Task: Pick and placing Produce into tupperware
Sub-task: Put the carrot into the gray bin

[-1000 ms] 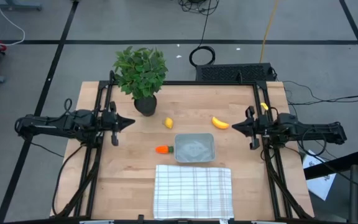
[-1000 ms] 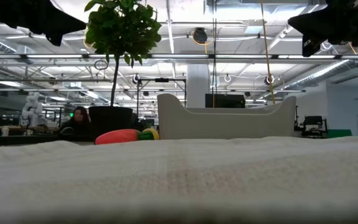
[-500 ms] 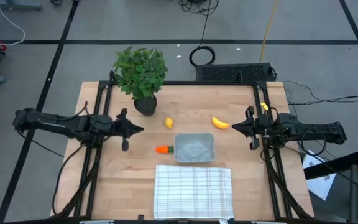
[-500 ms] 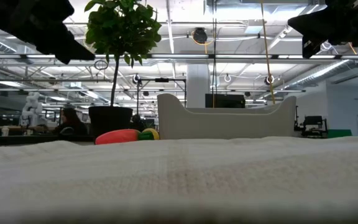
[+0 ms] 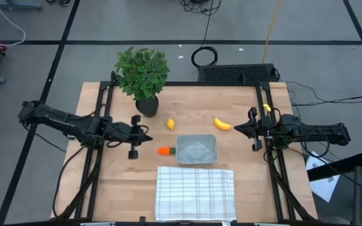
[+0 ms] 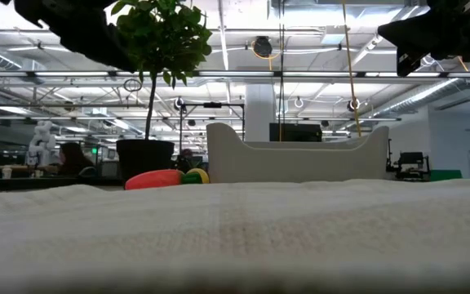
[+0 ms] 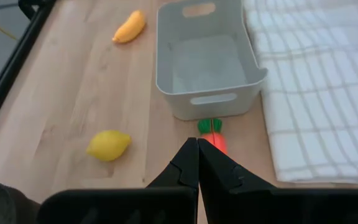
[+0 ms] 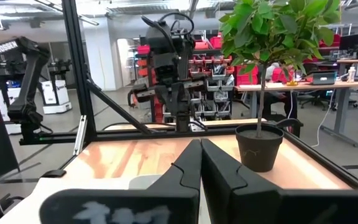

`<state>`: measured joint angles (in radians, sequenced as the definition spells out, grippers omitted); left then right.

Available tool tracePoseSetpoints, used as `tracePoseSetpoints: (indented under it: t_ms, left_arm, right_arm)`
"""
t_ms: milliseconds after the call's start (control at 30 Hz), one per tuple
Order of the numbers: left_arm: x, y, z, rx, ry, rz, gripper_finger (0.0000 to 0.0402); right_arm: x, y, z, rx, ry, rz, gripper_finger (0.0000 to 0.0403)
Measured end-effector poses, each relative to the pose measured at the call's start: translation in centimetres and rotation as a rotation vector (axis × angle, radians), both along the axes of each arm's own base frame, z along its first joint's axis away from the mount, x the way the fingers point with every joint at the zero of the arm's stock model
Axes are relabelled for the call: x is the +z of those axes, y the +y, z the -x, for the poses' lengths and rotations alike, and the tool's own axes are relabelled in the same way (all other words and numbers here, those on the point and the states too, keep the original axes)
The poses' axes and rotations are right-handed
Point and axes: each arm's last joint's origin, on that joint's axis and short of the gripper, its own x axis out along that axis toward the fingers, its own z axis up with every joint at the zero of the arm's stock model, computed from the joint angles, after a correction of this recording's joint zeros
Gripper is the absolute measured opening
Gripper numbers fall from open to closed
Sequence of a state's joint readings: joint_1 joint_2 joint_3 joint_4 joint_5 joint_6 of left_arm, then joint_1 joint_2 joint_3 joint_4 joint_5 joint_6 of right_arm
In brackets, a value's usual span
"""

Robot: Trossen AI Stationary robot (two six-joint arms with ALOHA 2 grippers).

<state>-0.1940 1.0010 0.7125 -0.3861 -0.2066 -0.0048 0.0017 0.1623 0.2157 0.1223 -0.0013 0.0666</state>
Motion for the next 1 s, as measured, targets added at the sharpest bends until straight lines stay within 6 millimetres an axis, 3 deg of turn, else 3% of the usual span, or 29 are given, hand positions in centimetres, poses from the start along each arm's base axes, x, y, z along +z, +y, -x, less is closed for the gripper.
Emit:
tracePoseSetpoints:
  t_ms: [433,667,1000]
  left_arm:
    - [-1.3,-1.2,-5.7,-0.019,0.186,-0.009,0.0002]
    - [-3.0,-1.2,-6.4,0.004,0.323,0.082,0.0001]
    - [-2.9,-0.6,-6.8,-0.020,0.302,0.038,0.0030]
  right_arm:
    - [0.0,0.0,0.0,-0.001,0.000,0.008,0.0000]
    - [0.0,0.0,0.0,-0.003,-0.001,0.027,0.0000]
    - [0.0,0.0,0.0,-0.003,-0.002,0.027,0.0000]
